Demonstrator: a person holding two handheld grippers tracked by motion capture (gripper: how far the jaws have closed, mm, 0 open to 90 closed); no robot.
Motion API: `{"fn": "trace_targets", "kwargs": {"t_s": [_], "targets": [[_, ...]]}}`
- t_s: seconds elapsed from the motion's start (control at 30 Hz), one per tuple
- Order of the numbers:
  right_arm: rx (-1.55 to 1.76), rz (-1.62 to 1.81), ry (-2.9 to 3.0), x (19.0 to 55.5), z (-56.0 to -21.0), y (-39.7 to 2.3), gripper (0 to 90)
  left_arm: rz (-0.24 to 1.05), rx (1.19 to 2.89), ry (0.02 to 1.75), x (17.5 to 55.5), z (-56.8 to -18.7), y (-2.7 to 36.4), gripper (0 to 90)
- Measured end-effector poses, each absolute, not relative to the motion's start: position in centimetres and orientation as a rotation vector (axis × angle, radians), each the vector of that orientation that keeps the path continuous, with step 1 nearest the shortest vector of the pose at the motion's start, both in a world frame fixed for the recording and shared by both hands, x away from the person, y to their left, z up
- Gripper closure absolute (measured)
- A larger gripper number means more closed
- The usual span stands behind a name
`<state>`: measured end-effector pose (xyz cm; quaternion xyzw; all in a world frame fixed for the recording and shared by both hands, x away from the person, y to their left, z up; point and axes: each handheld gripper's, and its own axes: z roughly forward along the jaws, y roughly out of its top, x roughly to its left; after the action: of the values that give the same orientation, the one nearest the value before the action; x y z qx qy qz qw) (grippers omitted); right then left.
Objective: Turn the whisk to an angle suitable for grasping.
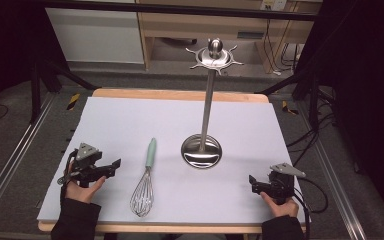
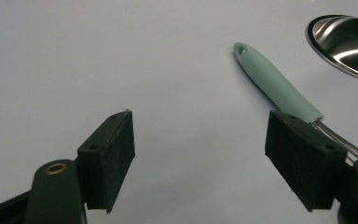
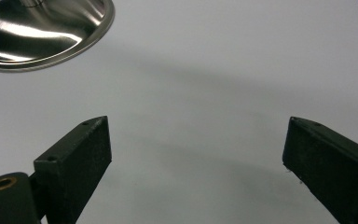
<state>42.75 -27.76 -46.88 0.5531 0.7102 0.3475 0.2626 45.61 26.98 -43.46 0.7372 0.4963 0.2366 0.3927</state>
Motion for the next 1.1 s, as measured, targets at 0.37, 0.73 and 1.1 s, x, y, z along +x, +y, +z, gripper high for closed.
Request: {"fn": "trace_targets", "kwargs": {"t_s": [0.37,0.73,1.1], "targets": [[1.488,0.94,1.925,42.7,-46.8,-27.5,8.3,0.564,1.902,1.195,44.9,-42.1,24.5,28.4],[1.494,0.955,1.92,42.5,-46.7,-27.3,8.3,0.534,1.924,1.166,44.8,-41.0,22.8,28.4],[1.459,0.926,1.943,42.5,-46.8,-26.9,8.3,0.517,1.988,1.138,45.7,-40.5,20.8,29.8]]}}
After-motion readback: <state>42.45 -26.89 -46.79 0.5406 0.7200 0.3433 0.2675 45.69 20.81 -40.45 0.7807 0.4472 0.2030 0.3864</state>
